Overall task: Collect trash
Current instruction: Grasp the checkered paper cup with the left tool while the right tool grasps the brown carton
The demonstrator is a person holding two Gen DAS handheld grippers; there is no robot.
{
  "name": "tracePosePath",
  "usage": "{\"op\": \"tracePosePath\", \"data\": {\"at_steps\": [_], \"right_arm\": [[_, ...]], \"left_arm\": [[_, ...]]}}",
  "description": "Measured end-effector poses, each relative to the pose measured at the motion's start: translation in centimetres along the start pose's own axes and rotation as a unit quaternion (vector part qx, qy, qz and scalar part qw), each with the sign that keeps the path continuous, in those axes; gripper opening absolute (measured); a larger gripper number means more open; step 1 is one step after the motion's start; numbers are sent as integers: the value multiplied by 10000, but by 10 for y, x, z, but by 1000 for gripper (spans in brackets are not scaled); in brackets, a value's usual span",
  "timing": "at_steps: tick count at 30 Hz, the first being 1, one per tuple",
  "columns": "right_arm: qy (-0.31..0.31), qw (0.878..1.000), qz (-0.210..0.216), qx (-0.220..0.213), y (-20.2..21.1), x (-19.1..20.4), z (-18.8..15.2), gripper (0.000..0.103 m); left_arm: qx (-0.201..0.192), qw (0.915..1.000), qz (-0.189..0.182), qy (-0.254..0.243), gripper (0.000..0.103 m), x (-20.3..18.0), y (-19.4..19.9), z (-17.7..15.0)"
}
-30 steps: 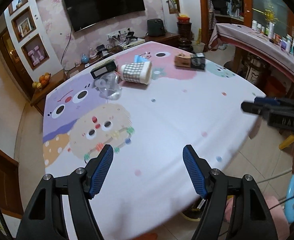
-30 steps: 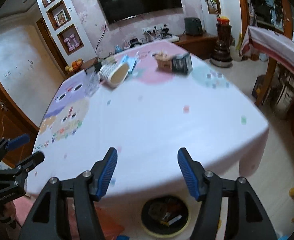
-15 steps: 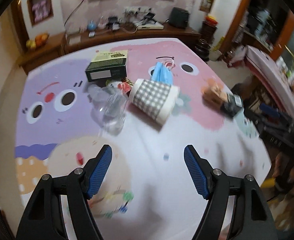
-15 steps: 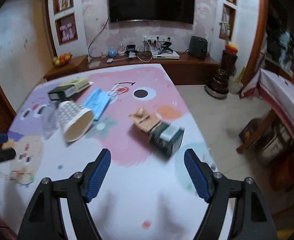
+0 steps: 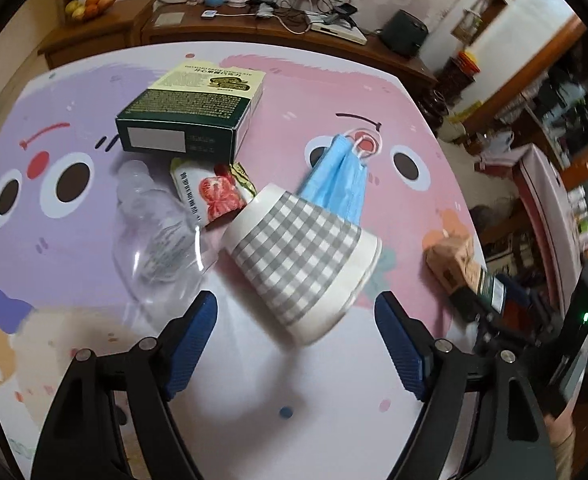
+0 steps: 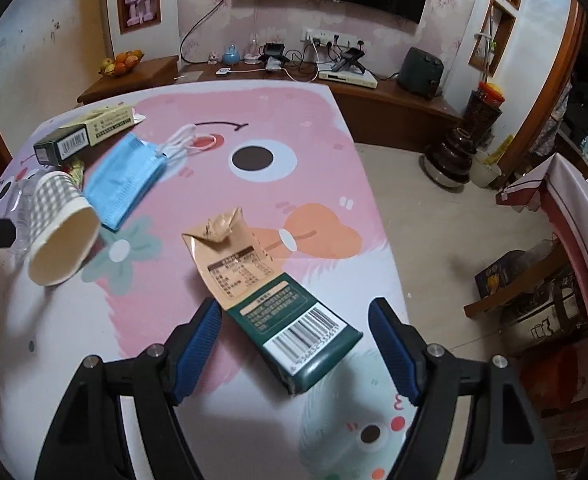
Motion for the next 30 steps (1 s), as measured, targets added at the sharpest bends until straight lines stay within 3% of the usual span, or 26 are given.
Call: {"op": "tracePosePath", "data": {"at_steps": [2, 4, 12, 21, 26, 30], "right_arm": [[-62, 9999, 120, 30, -5, 1, -3, 73], [-95, 9996, 250, 36, -8, 2, -4, 49], [-316, 9984, 452, -152, -9, 7, -1, 38], [-424, 9969, 611, -241, -12, 13, 0, 35], [-464, 9961, 711, -247, -11, 18, -1, 35], [-518, 9949, 833, -217, -9, 26, -5, 35]], "left_arm": [[6, 10000, -20, 87, 83, -1, -5, 1], [-12, 9998, 23, 184, 87, -3, -12, 3], [-66, 9975, 132, 695, 87, -4, -37, 14], [-121, 9892, 283, 1432, 87, 2, -57, 15], [-183, 9867, 200, 1602, 64, -3, -54, 11], [-262, 9864, 149, 1613, 53, -3, -46, 7]]}}
Point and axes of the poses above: each gripper's, at about its wrist camera, not at the fingertips, and y roughly against the way its jaws point, x to its left, z to its top, the point moved 9 cm from there along -y, roughly the way its jaws point, and after that the axes turned 5 degrees about z, right-handed, at the moved point
